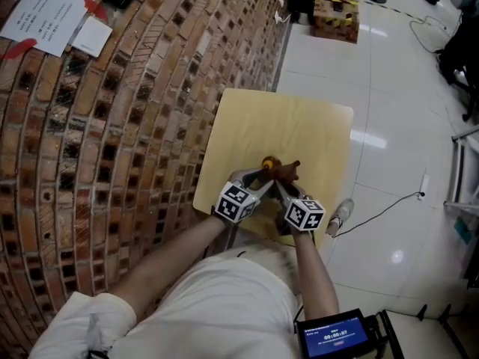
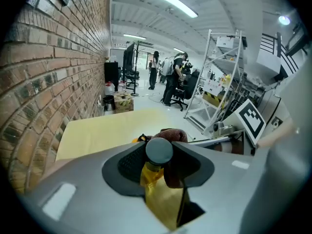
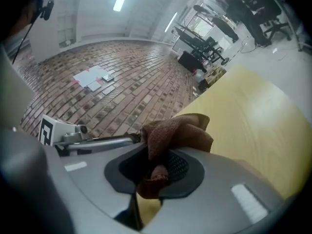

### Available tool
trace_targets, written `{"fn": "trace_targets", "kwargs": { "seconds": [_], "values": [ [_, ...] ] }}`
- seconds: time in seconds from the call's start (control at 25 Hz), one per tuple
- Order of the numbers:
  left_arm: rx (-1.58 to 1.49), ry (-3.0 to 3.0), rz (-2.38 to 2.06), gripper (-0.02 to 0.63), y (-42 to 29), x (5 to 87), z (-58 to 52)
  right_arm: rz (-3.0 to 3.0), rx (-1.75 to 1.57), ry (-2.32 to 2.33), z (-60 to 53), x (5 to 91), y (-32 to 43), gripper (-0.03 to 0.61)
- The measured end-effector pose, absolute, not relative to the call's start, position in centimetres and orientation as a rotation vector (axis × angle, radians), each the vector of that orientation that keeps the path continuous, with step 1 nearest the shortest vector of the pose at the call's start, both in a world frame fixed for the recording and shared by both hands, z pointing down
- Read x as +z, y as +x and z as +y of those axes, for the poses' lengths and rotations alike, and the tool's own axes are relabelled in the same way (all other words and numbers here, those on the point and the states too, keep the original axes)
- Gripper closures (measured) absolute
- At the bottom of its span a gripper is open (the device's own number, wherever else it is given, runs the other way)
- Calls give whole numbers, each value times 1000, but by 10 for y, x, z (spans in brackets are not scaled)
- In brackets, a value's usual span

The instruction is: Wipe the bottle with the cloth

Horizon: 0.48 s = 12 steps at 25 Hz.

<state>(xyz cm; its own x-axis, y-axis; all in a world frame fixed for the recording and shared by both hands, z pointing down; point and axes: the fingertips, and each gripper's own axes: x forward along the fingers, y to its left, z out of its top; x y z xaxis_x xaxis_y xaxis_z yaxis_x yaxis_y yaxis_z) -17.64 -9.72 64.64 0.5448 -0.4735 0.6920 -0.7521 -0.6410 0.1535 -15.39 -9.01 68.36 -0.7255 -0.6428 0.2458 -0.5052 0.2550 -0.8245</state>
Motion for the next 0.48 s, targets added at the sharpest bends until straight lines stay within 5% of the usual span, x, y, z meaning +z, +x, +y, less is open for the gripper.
{"fn": "trace_targets", "kwargs": {
  "seconds": [0.48],
  "values": [
    [865,2312,-1018,433,-177,649,-98,2625,-1649,-1517,-84,794,-148,512]
  ]
}}
